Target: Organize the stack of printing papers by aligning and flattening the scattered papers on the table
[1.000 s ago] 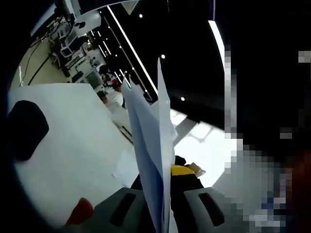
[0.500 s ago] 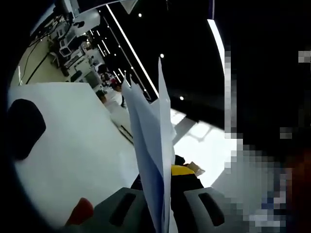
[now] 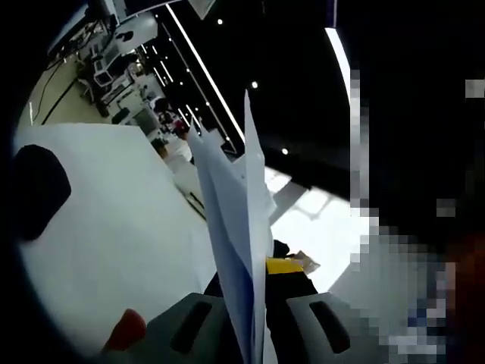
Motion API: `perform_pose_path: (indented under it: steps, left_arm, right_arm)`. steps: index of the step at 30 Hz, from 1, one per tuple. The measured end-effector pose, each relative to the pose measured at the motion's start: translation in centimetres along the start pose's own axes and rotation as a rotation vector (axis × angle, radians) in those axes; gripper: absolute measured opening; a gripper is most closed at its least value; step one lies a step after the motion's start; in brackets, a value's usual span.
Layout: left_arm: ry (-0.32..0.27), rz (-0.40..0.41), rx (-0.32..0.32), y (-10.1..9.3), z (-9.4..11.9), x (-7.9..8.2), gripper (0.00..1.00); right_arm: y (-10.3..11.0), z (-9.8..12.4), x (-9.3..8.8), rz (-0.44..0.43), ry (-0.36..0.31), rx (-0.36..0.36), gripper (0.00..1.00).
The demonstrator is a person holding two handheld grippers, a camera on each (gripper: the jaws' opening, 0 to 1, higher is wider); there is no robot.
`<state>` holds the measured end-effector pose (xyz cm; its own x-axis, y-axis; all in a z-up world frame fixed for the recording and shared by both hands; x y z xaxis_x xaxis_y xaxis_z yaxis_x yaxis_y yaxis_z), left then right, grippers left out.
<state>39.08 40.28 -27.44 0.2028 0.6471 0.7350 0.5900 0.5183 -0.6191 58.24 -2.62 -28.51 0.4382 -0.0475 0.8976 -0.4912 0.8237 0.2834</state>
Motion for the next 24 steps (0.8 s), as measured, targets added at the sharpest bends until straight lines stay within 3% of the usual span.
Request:
perform_pose_path:
  steps: [11, 15, 17, 24]
  left_arm:
    - [0.027, 0.005, -0.012, -0.2, -0.8, -0.7, 0.06]
    - [0.032, 0.004, -0.014, -0.3, -0.9, -0.9, 0.06]
    - [0.043, 0.004, -0.019, -0.8, -1.2, -1.4, 0.06]
    - [0.057, 0.003, -0.020, -1.4, -1.6, -1.8, 0.06]
  right_arm:
    - [1.6, 5.1, 3.4, 0.054, -0.041, 0.029, 0.00]
    - [1.9, 5.9, 4.2, 0.063, -0.052, 0.041, 0.00]
    - [3.5, 8.3, 5.9, 0.119, -0.076, 0.054, 0.00]
    - [6.7, 12.3, 8.6, 0.193, -0.127, 0.082, 0.00]
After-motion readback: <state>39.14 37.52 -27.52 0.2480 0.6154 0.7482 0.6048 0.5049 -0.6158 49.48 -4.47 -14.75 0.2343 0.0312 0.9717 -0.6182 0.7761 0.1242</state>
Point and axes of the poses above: the point that each gripper's makers call its tool centre point, and the gripper's own axes: z roughly backward along the fingers, y roughly to its left, x roughly out of its top, the point moved 9 cm from there along z, roughly backward along the fingers, and after that the axes turned 9 degrees about -z, right-handed, at the moved point
